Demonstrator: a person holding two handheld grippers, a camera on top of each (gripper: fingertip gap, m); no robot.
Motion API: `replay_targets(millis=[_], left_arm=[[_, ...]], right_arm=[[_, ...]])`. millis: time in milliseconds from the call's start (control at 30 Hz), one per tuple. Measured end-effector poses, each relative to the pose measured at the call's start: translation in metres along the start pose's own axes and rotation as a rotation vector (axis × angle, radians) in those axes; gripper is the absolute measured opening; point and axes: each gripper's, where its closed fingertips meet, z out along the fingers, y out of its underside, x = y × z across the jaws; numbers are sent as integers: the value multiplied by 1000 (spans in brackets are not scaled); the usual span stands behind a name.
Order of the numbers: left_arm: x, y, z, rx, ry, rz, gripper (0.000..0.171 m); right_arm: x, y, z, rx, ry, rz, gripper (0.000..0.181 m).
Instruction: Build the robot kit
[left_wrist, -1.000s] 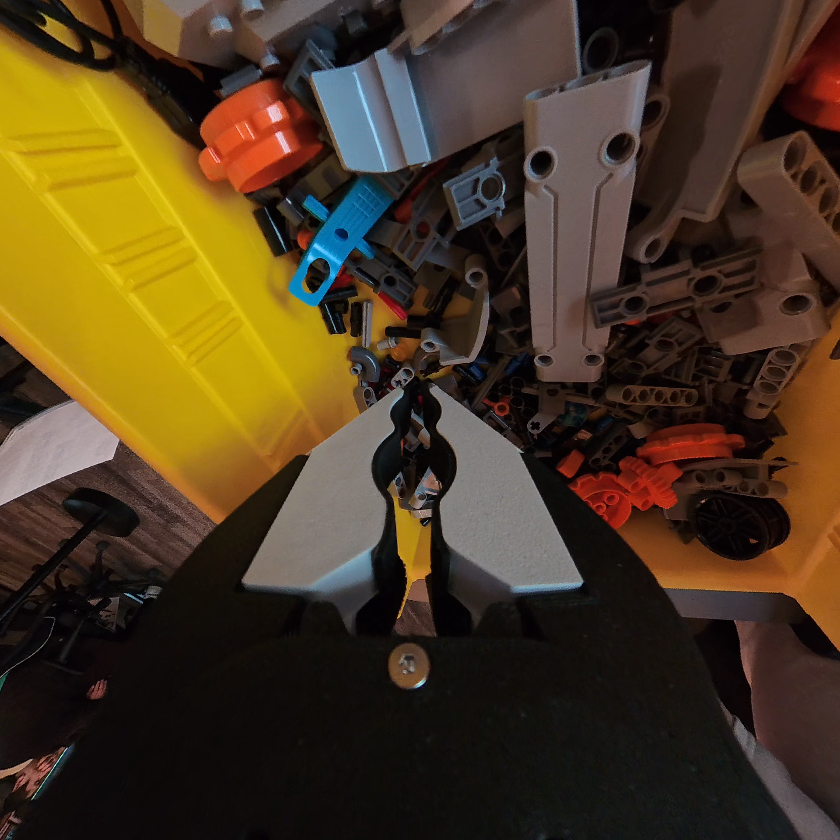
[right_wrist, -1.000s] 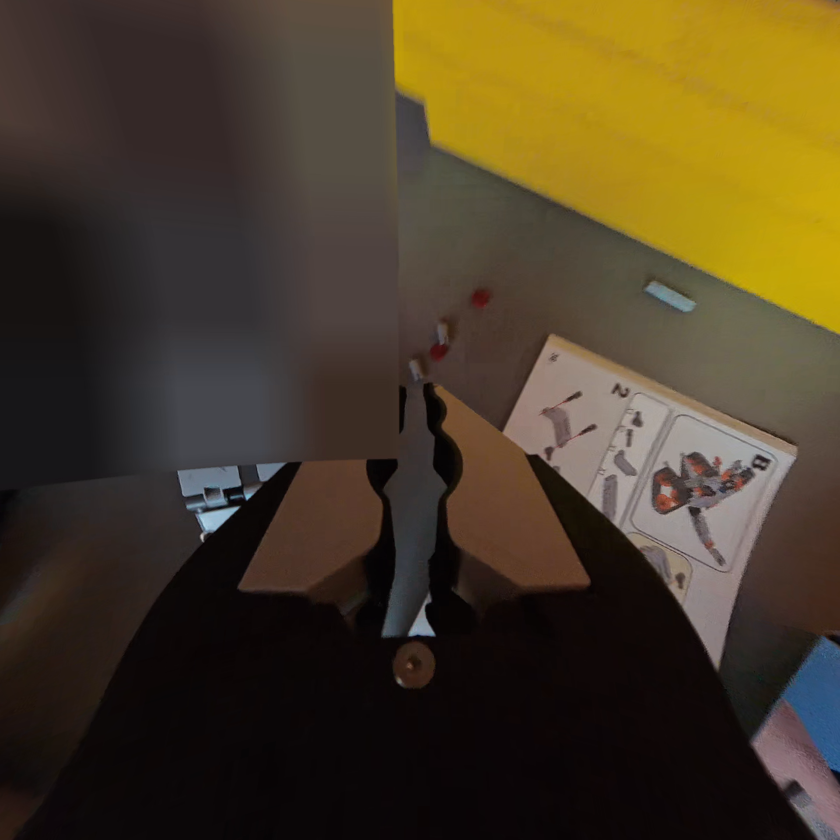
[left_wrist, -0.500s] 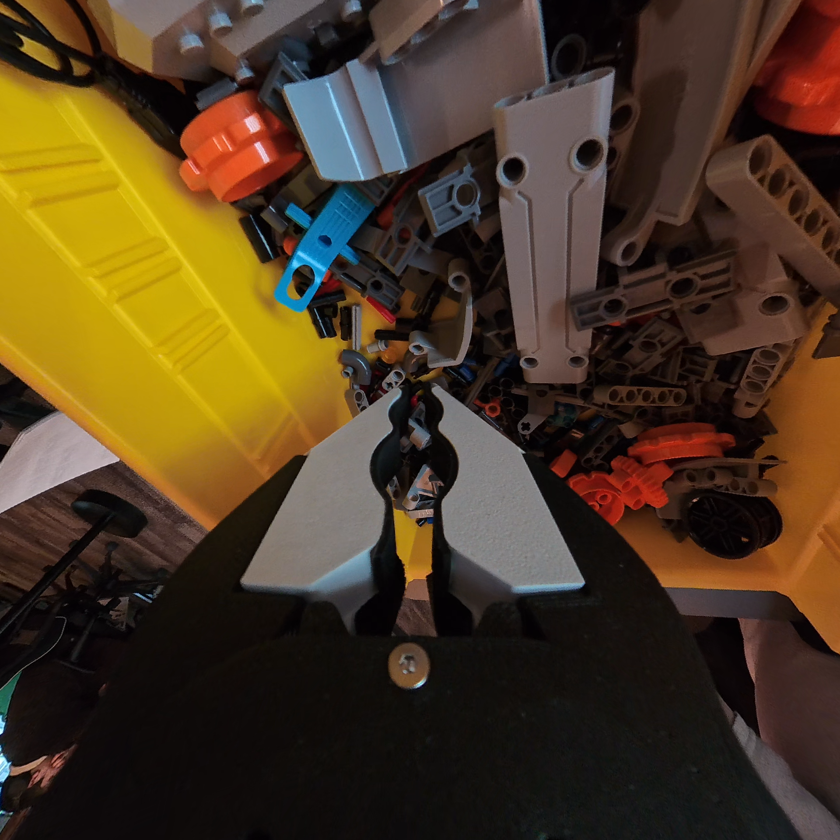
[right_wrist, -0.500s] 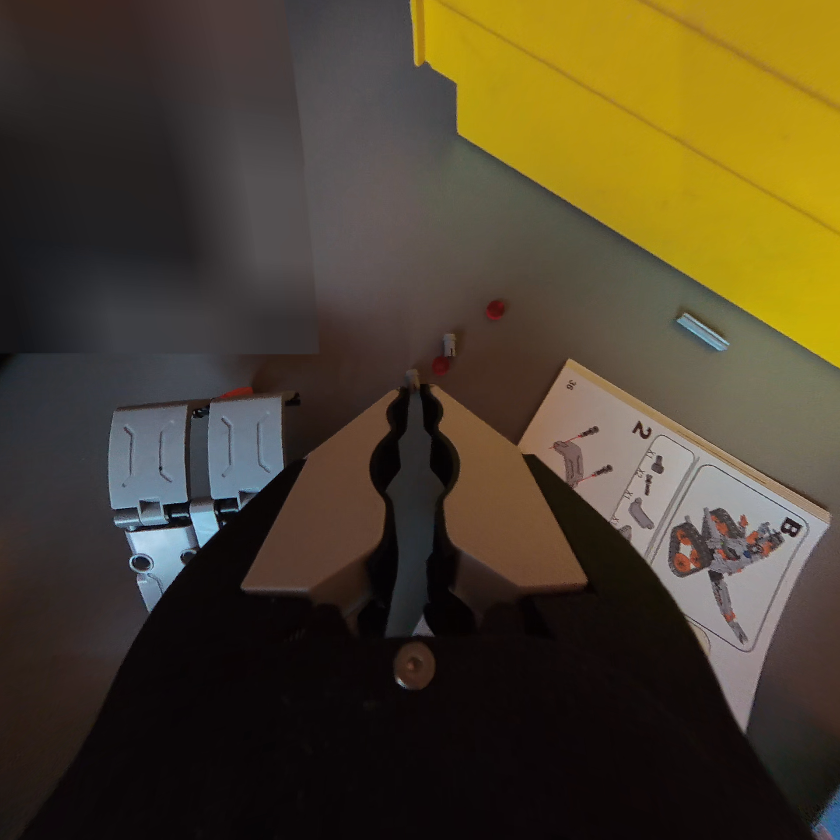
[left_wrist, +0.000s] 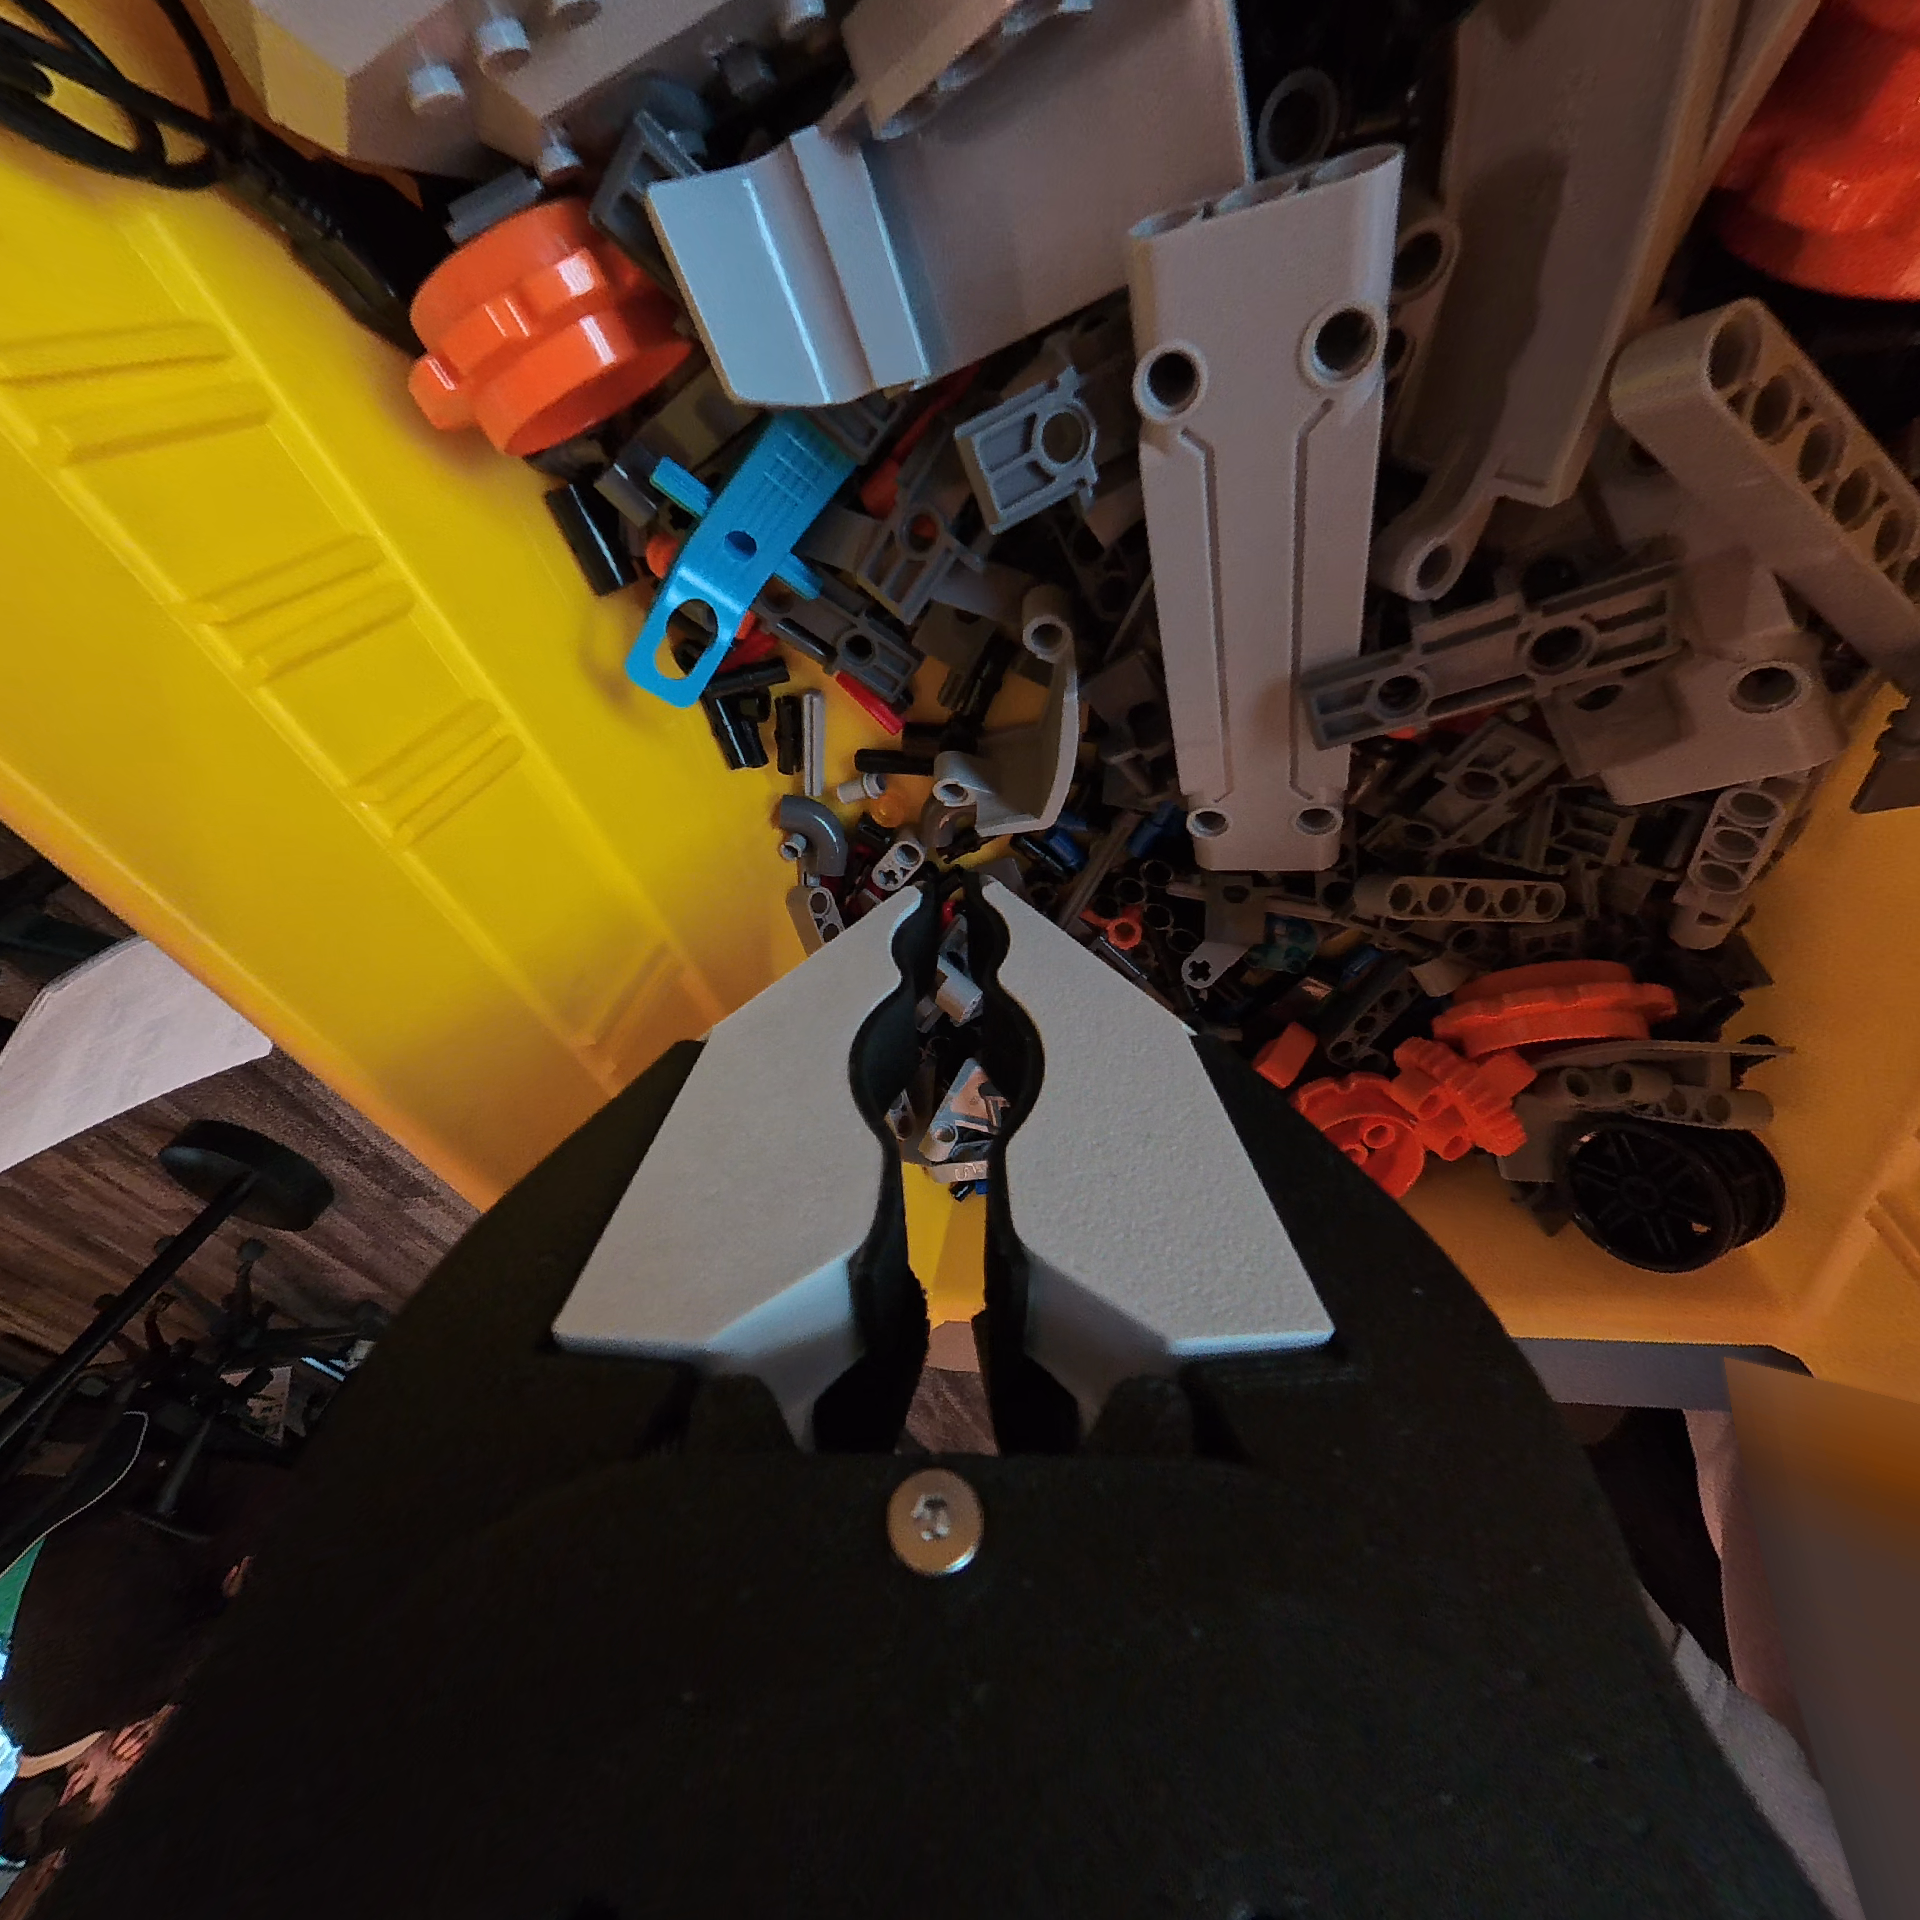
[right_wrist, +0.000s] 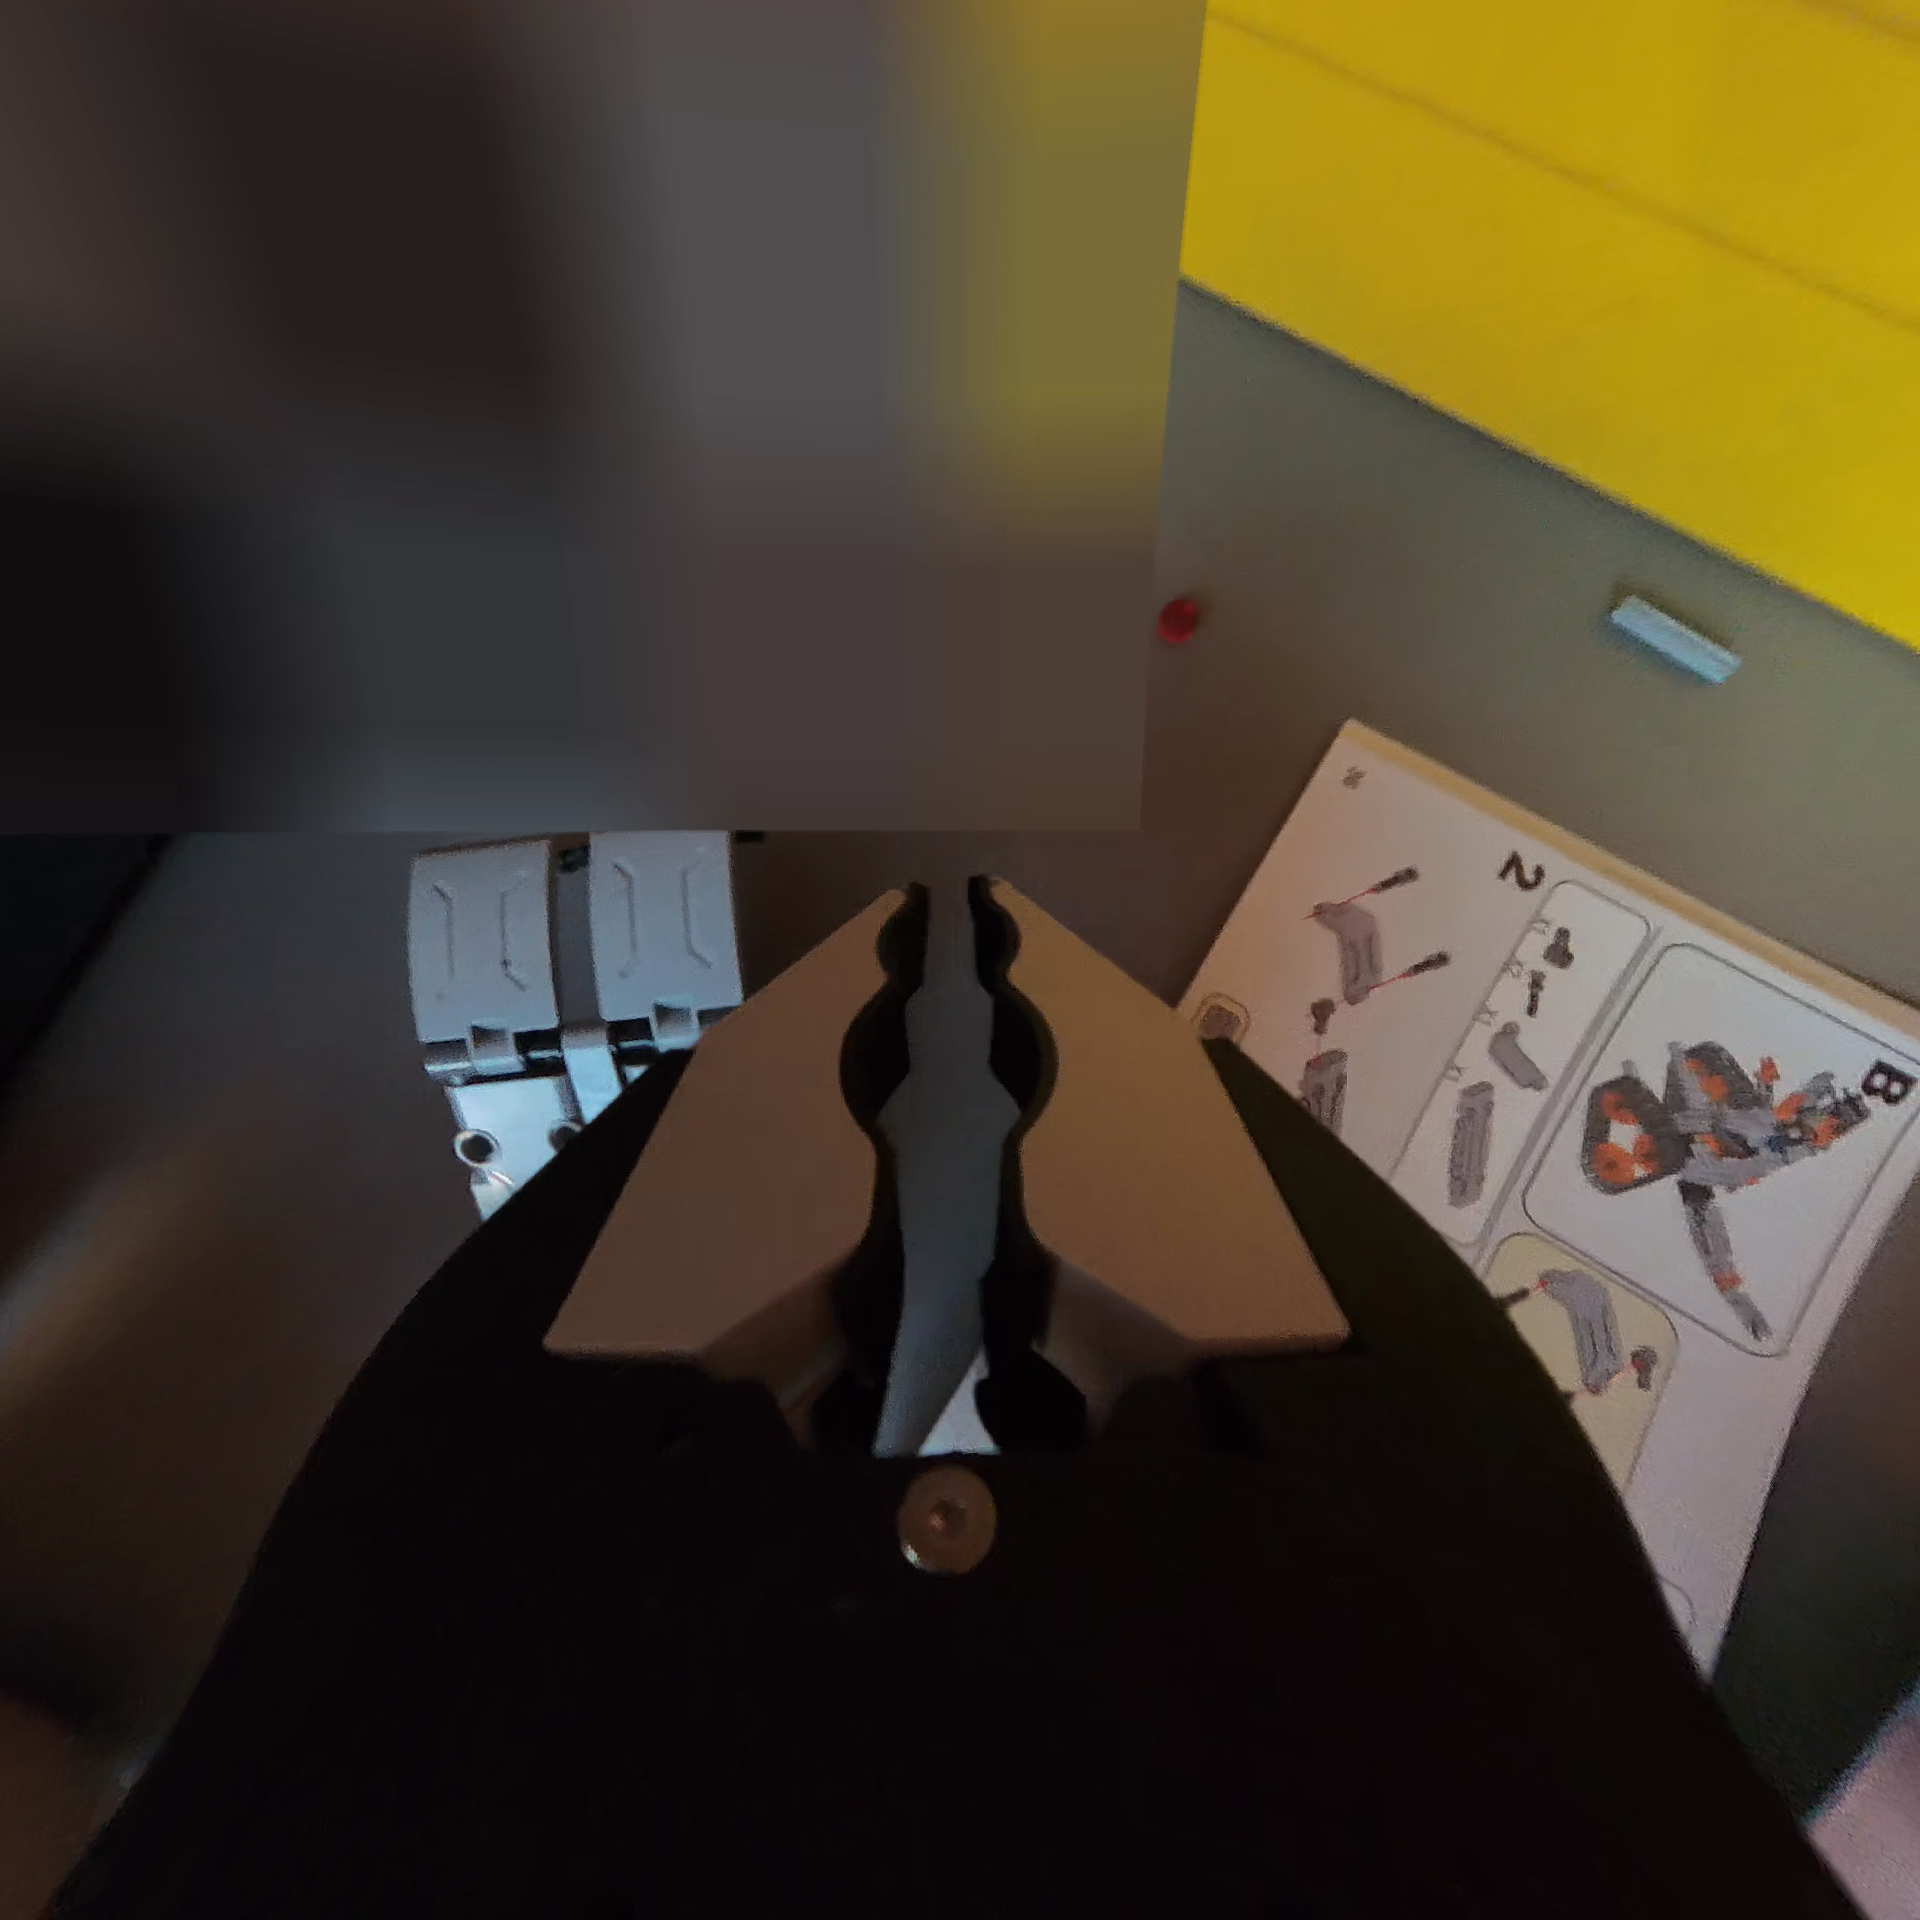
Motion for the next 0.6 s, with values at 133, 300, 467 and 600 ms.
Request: replay_targets(millis=[133, 300, 467, 600], left_arm=[[1, 0, -1, 2, -2, 4, 2], [0, 0, -1, 2, -1, 1, 2], [1, 0, -1, 3, -2, 3, 1], [1, 0, -1, 3, -3, 6, 1]], right_arm=[[-3, 6, -4, -4, -29, 1, 17], [-15, 4, -8, 41, -138, 26, 15], [-19, 6, -1, 33, -171, 21, 15], [-19, 10, 1, 16, -165, 14, 15]])
